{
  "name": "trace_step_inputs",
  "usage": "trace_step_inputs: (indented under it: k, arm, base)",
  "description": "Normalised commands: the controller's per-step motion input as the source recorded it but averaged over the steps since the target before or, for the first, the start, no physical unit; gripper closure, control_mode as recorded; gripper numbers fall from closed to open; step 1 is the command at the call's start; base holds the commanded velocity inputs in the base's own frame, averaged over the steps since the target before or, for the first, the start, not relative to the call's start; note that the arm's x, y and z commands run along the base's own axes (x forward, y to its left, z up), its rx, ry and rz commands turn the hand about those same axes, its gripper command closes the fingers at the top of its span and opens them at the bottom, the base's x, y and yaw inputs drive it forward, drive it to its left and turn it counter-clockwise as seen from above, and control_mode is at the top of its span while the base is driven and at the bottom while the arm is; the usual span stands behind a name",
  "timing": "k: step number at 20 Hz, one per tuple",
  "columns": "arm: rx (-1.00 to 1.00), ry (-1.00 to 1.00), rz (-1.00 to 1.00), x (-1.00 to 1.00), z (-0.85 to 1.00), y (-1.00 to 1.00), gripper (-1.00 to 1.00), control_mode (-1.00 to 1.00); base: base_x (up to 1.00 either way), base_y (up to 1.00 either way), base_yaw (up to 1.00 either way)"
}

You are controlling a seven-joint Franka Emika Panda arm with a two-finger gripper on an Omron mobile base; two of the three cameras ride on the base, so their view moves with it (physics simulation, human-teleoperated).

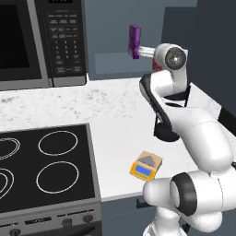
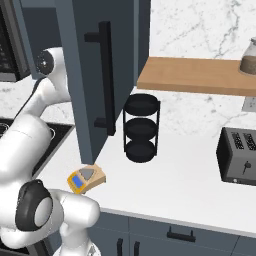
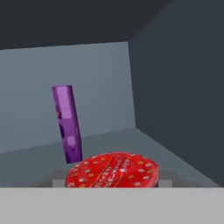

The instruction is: Pick the yogurt and place it on the digital scale for weighing, and close the cabinet.

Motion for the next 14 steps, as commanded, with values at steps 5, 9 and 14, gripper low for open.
trace_step_inputs:
  k: [5,9,14]
  arm:
    - [0.18,0.13,0.0,-1.0,-0.13,0.01,1.0,-1.0]
    - [0.05,0.09,0.06,-1.0,-0.54,0.15,1.0,-1.0]
    - [-0.01,0.02,0.03,-0.62,-0.66,0.38,1.0,-1.0]
  base:
    - [0.0,0.0,0.0]
    - [0.0,0.0,0.0]
    - [0.0,0.0,0.0]
